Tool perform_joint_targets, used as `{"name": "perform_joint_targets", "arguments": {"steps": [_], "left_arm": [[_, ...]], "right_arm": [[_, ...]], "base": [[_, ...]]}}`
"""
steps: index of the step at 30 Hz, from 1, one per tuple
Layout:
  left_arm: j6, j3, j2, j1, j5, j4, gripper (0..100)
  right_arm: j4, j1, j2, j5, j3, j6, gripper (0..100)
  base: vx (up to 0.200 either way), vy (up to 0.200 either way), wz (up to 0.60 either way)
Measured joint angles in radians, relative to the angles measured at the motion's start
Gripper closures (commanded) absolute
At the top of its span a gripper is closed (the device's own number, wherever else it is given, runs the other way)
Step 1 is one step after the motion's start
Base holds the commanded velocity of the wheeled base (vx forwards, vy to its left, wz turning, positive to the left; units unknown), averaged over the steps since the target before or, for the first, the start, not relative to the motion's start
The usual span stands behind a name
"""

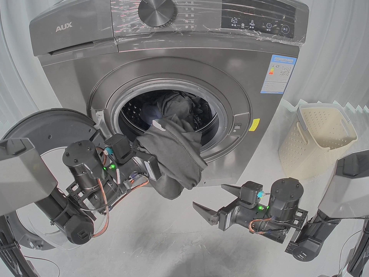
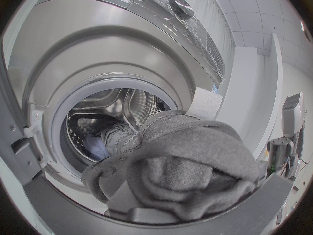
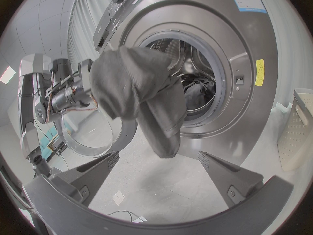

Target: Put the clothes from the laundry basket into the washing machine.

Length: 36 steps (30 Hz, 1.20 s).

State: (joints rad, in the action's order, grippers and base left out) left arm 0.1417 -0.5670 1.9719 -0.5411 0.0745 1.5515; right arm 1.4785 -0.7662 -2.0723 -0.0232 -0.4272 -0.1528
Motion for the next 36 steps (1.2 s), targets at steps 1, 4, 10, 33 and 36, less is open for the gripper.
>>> {"name": "perform_joint_targets", "arguments": {"steps": [1, 4, 10, 33, 36], "left_arm": [[0.0, 0.018, -0.01, 0.001, 0.0, 0.0, 100], [-0.004, 0.054, -0.032, 0.007, 0.0, 0.0, 100], [-0.016, 0.119, -0.068, 0.04, 0.008, -0.002, 100], [-0.096, 0.167, -0.076, 0.084, 0.012, -0.001, 100], [-0.098, 0.165, -0.077, 0.087, 0.013, -0.001, 100]], "right_arm": [[0.001, 0.008, 0.011, -0.002, 0.004, -0.001, 0], [0.002, 0.049, 0.038, -0.01, 0.011, -0.003, 0], [0.003, 0.117, 0.076, -0.017, 0.027, -0.019, 0], [0.06, 0.159, 0.078, -0.013, 0.067, -0.036, 0], [0.06, 0.159, 0.076, -0.012, 0.061, -0.033, 0]], "base": [[0.0, 0.0, 0.0], [0.0, 0.0, 0.0], [0.0, 0.0, 0.0], [0.0, 0.0, 0.0], [0.067, 0.0, 0.0]]}}
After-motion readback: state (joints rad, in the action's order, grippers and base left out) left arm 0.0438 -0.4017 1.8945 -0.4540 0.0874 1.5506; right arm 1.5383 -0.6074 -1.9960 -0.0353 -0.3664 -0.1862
